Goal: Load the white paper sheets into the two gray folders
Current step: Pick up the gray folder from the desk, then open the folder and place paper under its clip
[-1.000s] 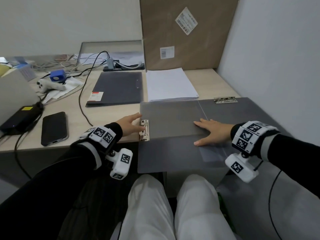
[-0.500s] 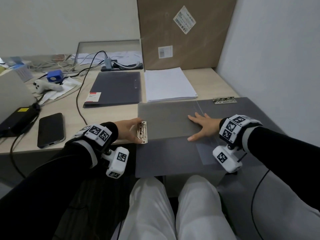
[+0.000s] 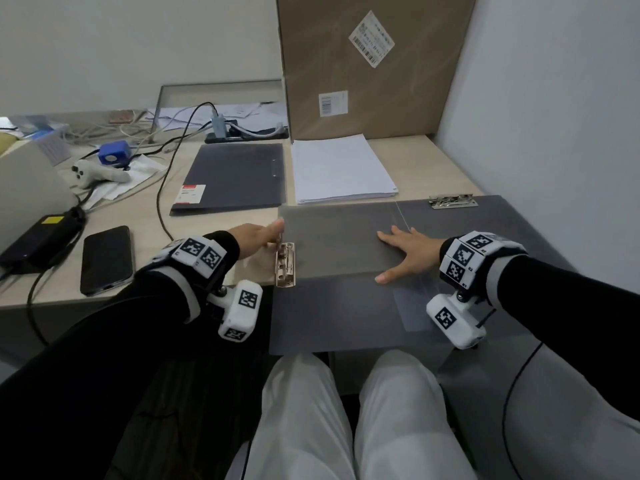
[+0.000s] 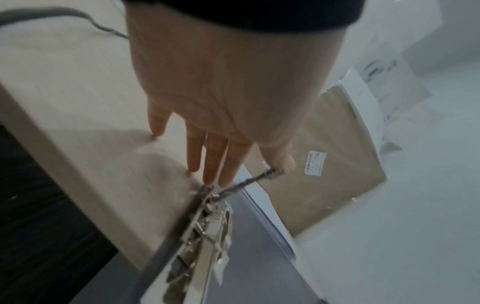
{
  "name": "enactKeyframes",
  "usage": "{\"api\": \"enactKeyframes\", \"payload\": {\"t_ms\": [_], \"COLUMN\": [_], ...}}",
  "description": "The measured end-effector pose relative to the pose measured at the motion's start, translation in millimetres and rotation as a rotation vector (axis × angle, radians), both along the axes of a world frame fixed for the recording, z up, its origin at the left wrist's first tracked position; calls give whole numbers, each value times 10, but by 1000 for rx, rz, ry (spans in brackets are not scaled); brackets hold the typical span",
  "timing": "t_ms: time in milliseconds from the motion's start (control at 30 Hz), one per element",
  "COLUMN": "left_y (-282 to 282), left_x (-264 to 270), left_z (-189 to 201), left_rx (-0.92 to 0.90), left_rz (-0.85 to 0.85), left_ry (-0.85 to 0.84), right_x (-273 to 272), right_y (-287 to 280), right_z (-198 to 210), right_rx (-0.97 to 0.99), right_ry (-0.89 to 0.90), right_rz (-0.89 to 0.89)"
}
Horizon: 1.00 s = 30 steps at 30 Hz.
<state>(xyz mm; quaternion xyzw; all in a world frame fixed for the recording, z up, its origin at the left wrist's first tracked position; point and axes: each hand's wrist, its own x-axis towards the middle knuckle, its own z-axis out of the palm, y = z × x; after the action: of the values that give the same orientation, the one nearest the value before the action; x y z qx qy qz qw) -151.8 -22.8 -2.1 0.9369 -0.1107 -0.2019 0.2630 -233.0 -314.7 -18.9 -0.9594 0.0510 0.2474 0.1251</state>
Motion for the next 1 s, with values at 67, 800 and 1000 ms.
{"api": "enactKeyframes", "payload": {"t_ms": [67, 800, 1000], "left_y": [-92, -1590, -1577], "left_x": [64, 37, 116], "left_z": [-16, -254, -391], "left_rx": [-53, 251, 346], "left_rz": [145, -331, -380], "left_ry": [-69, -100, -112], "right_x": [-22, 377, 504], "right_y": [64, -640, -820], "right_z": [1, 109, -47], "right_rx": [5, -123, -175], "right_ry": [10, -202, -138], "right_rz": [21, -199, -100]}}
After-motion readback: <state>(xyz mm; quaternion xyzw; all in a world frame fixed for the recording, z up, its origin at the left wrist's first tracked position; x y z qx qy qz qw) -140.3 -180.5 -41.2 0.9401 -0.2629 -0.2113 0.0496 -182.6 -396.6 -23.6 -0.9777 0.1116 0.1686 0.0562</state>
